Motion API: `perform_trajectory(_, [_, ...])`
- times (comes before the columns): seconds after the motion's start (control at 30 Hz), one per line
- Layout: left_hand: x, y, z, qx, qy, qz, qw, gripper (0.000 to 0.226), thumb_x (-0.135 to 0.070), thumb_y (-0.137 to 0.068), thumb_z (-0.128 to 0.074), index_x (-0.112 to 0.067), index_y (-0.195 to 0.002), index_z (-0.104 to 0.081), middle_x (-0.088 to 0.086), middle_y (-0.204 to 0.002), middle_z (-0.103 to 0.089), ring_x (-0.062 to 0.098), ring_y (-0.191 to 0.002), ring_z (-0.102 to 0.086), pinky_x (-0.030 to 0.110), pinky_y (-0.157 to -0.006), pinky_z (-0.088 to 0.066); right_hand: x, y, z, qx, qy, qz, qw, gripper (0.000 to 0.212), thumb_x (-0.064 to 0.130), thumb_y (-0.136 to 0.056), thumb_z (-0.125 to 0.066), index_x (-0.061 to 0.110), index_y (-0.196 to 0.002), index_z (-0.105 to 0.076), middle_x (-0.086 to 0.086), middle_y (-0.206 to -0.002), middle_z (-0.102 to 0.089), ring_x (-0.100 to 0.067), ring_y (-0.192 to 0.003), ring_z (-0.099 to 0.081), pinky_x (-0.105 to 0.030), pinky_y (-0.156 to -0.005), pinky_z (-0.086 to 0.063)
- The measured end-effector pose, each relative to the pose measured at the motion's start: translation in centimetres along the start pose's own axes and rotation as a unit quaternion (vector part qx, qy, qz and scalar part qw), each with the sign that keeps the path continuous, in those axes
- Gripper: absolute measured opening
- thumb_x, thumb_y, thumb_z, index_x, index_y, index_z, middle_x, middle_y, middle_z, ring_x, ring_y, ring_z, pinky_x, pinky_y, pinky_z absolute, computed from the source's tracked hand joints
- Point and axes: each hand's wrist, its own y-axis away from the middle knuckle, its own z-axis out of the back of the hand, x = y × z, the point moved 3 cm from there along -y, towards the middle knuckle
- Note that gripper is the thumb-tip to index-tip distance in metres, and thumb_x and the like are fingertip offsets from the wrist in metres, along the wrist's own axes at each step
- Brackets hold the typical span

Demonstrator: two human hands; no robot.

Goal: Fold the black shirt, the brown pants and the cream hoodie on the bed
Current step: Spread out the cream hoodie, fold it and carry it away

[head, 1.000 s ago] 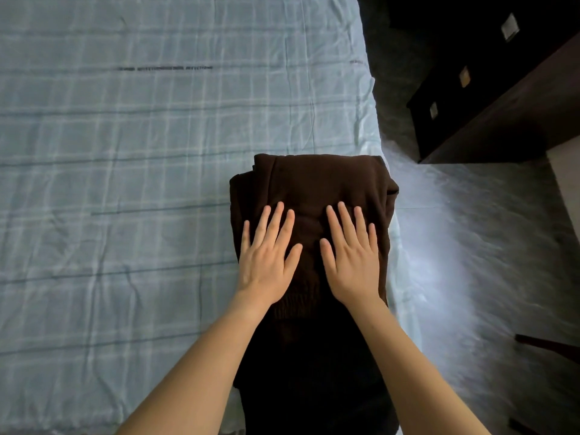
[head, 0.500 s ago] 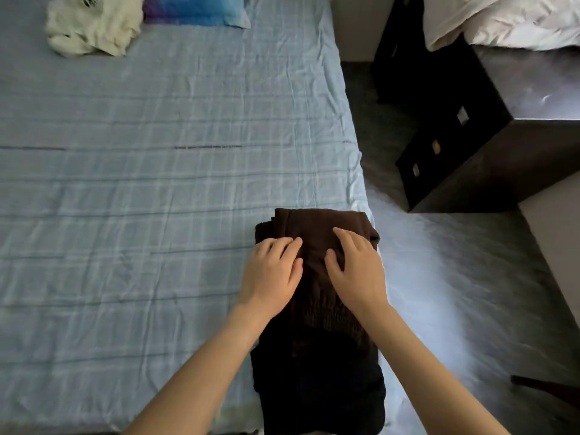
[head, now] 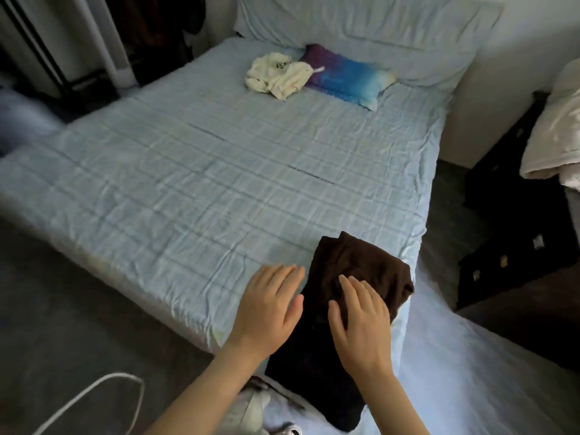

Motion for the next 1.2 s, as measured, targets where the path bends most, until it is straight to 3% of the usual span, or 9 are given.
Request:
perform_trajectory(0.17, [1.7,7.7,2.2,0.033,-0.034,0.136,0.990,0.050,-0.037,-0.095,-0.040,-0.013,-0.136,-0.056,0.008,-0.138,-0.056,0.031,-0.128,-0.052,0.049,-0.106,-0.041,3.4,2.9,-3.2,0.100,0.006,0.073,0.992,0.055,0.043,-0.095,-0.043,0.013,-0.139,-0.055,-0.008,-0.141,-0.055,-0.030,-0.136,-0.045,-0.045,-0.112,-0.035])
perform_trajectory(0.43, [9.2,15.2,10.5,-0.081,-0.089,0.271,0.955,0.044,-0.033,-0.092,-0.048,-0.010,-0.126,-0.064,0.010,-0.125,-0.064,0.033,-0.112,-0.060,0.045,-0.096,-0.048,15.4,1.9,-9.1,0.184,-0.035,0.226,0.956,0.063,0.050,-0.094,-0.031,0.011,-0.137,-0.056,-0.012,-0.136,-0.059,-0.035,-0.130,-0.049,-0.048,-0.106,-0.040])
perform_trajectory(0.57, [15.4,19.6,14.9,-0.121,-0.135,0.345,0.921,0.044,-0.034,-0.092,-0.046,-0.010,-0.123,-0.066,0.010,-0.122,-0.066,0.031,-0.111,-0.062,0.042,-0.097,-0.048,24.3,1.1,-13.7,0.211,-0.060,0.298,0.929,0.060,0.047,-0.095,-0.033,0.011,-0.137,-0.056,-0.013,-0.135,-0.060,-0.036,-0.128,-0.050,-0.049,-0.106,-0.040])
perform_trajectory(0.67, [20.9,22.7,18.4,-0.150,-0.144,0.381,0.901,0.042,-0.032,-0.091,-0.047,-0.006,-0.116,-0.069,0.009,-0.108,-0.070,0.030,-0.098,-0.066,0.041,-0.084,-0.053,31.7,0.7,-17.8,0.235,-0.075,0.335,0.909,0.061,0.046,-0.094,-0.033,0.011,-0.139,-0.054,-0.011,-0.134,-0.059,-0.033,-0.125,-0.051,-0.046,-0.105,-0.041])
perform_trajectory(0.77, [26.6,26.5,22.7,-0.166,-0.180,0.437,0.865,0.042,-0.032,-0.090,-0.046,-0.004,-0.110,-0.071,0.010,-0.098,-0.070,0.031,-0.089,-0.066,0.039,-0.074,-0.054,39.8,0.9,-22.6,0.265,-0.076,0.400,0.874,0.051,0.037,-0.096,-0.047,0.007,-0.137,-0.055,-0.013,-0.131,-0.060,-0.034,-0.118,-0.054,-0.045,-0.101,-0.043])
perform_trajectory(0.97, [34.5,32.8,30.0,-0.206,-0.187,0.518,0.809,0.043,-0.030,-0.091,-0.047,0.001,-0.110,-0.069,0.014,-0.104,-0.070,0.033,-0.092,-0.066,0.042,-0.079,-0.055,53.4,0.8,-28.5,0.305,-0.055,0.488,0.816,0.048,0.035,-0.099,-0.049,0.013,-0.141,-0.051,-0.007,-0.135,-0.058,-0.026,-0.123,-0.052,-0.039,-0.104,-0.041])
perform_trajectory(1.2, [49.8,31.5,33.1,-0.220,-0.176,0.547,0.788,0.044,-0.034,-0.091,-0.045,-0.004,-0.114,-0.068,0.011,-0.105,-0.068,0.031,-0.095,-0.064,0.041,-0.080,-0.054,65.5,-6.0,-37.6,0.316,-0.064,0.483,0.814,0.044,0.034,-0.098,-0.052,0.012,-0.136,-0.056,-0.007,-0.128,-0.061,-0.027,-0.117,-0.054,-0.040,-0.099,-0.043])
